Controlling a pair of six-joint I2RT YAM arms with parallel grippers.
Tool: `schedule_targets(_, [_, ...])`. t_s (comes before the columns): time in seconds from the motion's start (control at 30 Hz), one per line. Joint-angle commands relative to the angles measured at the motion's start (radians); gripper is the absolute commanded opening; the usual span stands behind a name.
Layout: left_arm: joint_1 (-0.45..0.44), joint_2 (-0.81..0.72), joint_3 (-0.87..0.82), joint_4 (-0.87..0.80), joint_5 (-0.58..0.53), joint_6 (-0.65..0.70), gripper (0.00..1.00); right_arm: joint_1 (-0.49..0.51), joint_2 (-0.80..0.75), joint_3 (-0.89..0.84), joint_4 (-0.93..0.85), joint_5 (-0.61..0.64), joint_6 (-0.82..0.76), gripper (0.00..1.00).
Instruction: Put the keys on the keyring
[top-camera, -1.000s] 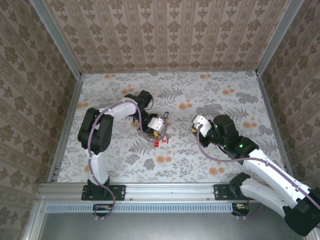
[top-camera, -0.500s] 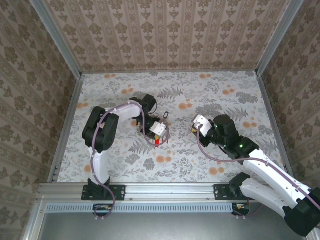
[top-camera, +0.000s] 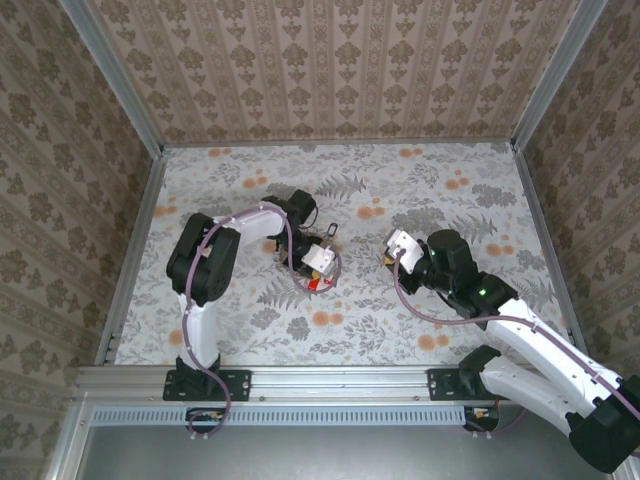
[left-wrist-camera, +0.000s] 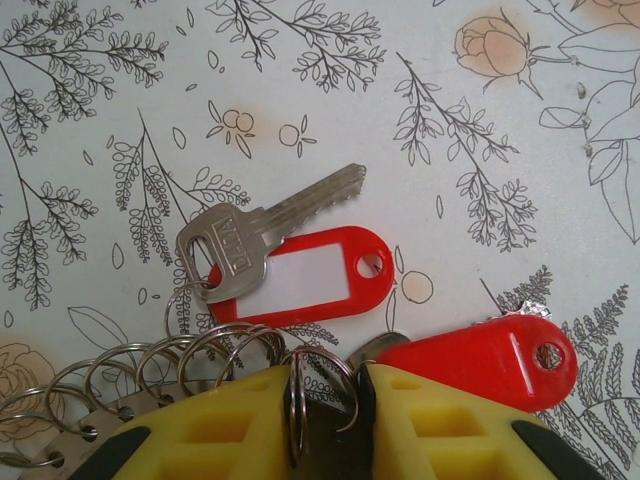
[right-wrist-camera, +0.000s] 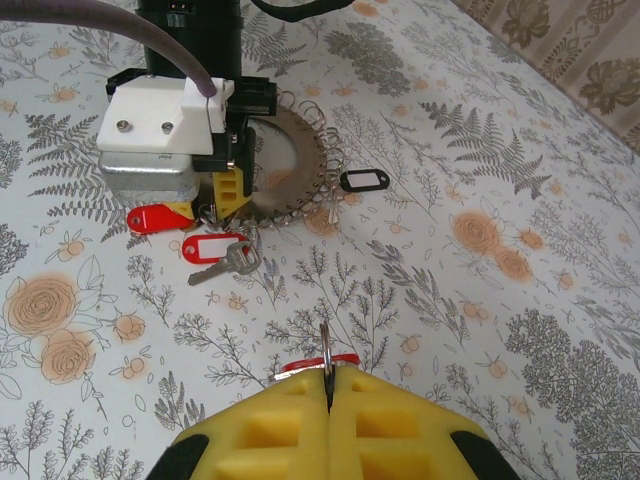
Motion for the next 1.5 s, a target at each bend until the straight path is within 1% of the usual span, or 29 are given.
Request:
schedule_targets(0.0, [0.02, -0.003, 0.019, -0.019, -0.007, -0.017, 0.28, 0.001, -0.016, 0.001, -0.01, 0.01, -0.014, 0.0])
schedule_targets(0.17, [0.044, -0.018, 0.025, -0.024, 0.026, -0.025, 0.3, 0.001, -0.014, -0.001, -0.009, 0.006, -0.014, 0.0])
schedule_targets(0.43, [0.035, -0.004, 0.027, -0.023, 0.039, -0.033, 0.26, 0.001, -0.013, 0.002, -0.016, 0.003, -0.016, 0.0])
schedule_targets(0.53, [0.04, 0.0, 0.042, -0.033, 0.048, -0.056, 0.3, 0.001, -0.014, 0.002, -0.016, 0.003, -0.015, 0.0])
schedule_targets(0.7, [0.061, -0.003, 0.094, -0.099, 0.08, -0.069, 0.38, 0.001, -0.013, 0.002, -0.018, 0.005, -0.015, 0.0])
schedule_targets(0.77, [0.07, -0.01, 0.1, -0.104, 0.085, -0.07, 0.39, 0.001, -0.012, 0.002, -0.019, 0.005, -0.015, 0.0])
schedule_targets(1.03, [0.075, -0.002, 0.086, -0.099, 0.086, -0.042, 0.37, 0.001, -0.007, 0.002, -0.015, 0.005, -0.016, 0.0])
schedule_targets(1.3, [0.057, 0.008, 0.043, -0.051, 0.052, -0.001, 0.34, 0.001, -0.008, 0.001, -0.013, 0.006, -0.017, 0.0])
schedule_targets(1.4, [0.047, 0.015, 0.044, -0.057, 0.026, 0.017, 0.34, 0.001, -0.007, 0.002, -0.016, 0.009, -0.017, 0.0])
schedule_targets(1.47, [0.045, 0.017, 0.044, -0.057, 0.033, 0.02, 0.34, 0.001, -0.008, 0.001, -0.015, 0.009, -0.017, 0.0])
